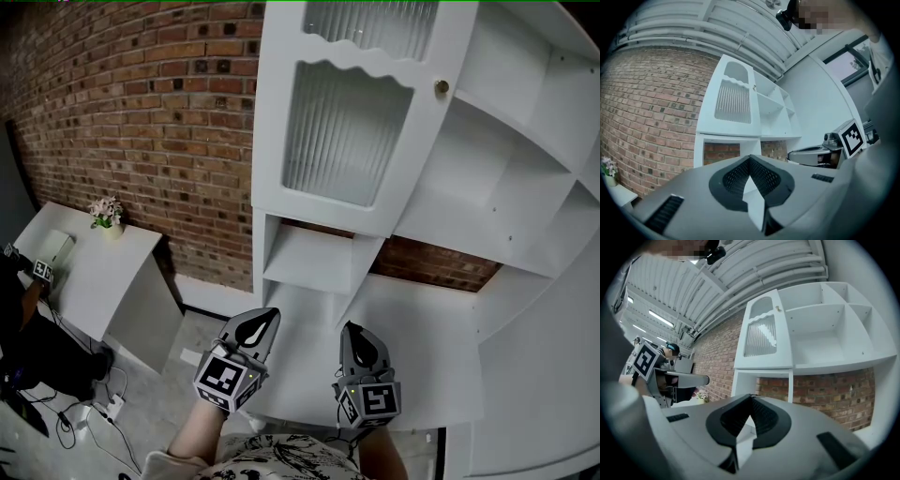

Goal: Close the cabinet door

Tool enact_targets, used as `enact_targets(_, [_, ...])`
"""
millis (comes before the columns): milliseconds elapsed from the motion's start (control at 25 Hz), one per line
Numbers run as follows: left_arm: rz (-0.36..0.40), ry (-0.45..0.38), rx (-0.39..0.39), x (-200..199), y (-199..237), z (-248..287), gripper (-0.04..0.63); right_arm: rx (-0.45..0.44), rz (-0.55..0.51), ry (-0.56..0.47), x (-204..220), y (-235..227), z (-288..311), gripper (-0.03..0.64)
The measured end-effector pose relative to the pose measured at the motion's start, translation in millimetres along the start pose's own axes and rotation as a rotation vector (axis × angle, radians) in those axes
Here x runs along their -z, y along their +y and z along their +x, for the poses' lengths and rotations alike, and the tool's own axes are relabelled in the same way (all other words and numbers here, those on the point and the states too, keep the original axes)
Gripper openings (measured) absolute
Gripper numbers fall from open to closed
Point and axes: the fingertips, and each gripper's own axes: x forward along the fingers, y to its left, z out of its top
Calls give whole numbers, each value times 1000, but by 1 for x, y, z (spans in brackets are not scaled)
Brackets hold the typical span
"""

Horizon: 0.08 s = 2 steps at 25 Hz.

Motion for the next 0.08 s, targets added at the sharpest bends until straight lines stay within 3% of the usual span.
enact_targets(80, [-7, 0, -2, 1, 1, 0, 14, -1, -3, 4, 1, 1, 1, 6])
